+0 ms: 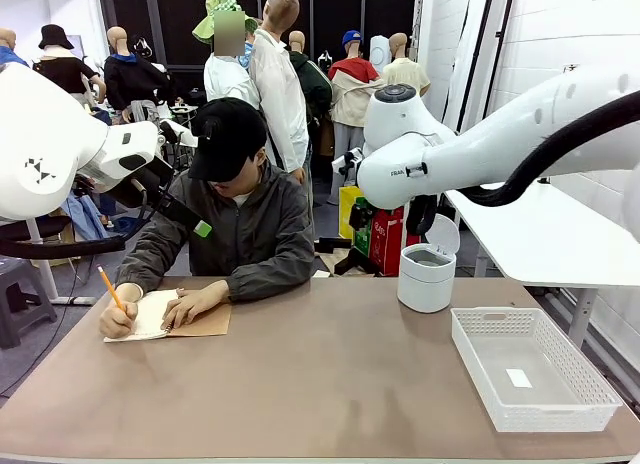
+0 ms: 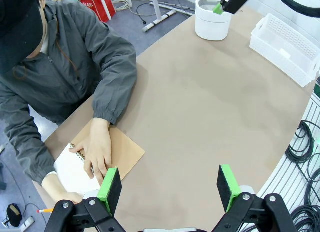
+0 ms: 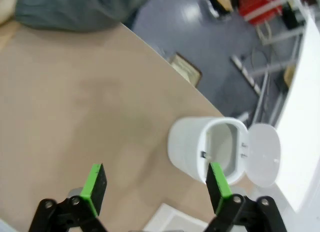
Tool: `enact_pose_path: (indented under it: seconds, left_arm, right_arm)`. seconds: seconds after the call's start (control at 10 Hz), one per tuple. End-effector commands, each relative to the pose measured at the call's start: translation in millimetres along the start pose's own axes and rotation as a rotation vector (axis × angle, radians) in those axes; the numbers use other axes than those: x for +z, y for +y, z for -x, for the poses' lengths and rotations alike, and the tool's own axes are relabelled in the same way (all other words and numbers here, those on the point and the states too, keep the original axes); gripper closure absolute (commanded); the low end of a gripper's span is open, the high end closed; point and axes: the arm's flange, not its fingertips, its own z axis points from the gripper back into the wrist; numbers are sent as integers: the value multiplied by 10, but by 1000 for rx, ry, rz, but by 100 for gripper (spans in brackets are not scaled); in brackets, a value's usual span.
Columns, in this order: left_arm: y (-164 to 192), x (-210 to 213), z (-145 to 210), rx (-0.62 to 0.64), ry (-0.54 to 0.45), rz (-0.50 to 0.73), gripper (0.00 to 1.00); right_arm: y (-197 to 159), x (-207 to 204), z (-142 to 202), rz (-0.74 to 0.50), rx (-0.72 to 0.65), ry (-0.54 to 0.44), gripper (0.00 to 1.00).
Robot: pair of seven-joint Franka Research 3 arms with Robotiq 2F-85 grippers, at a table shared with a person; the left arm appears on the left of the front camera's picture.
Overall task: Sort the paper based on its condition.
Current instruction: If a person hands you a paper, place it in the Organizing basket , and if it's crumpled, put it in the Trash can.
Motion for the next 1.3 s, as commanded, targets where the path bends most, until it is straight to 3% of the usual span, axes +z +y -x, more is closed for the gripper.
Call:
enact_pose_path:
  seconds: [0.0, 0.3, 0.5, 0.6, 1.0, 1.2]
  left_arm:
    - [18, 10, -6, 3, 1, 6, 0]
    - [18, 10, -6, 3, 1, 6, 0]
    - [18, 10, -6, 3, 1, 6, 0]
    - [18, 10, -6, 3, 1, 6, 0]
    - [18, 10, -6, 3, 1, 6, 0]
    - [18, 10, -6, 3, 1, 6, 0]
  right_arm:
    - [131, 102, 387, -77, 46, -92, 0]
    - [283, 150, 456, -129, 92, -130, 0]
    - [142, 4, 281, -87, 160, -50, 0]
    - [353, 130, 369, -98, 87, -109, 0]
    - [330, 101, 348, -100, 107, -96, 0]
    - [391, 426, 397, -154, 44, -162, 0]
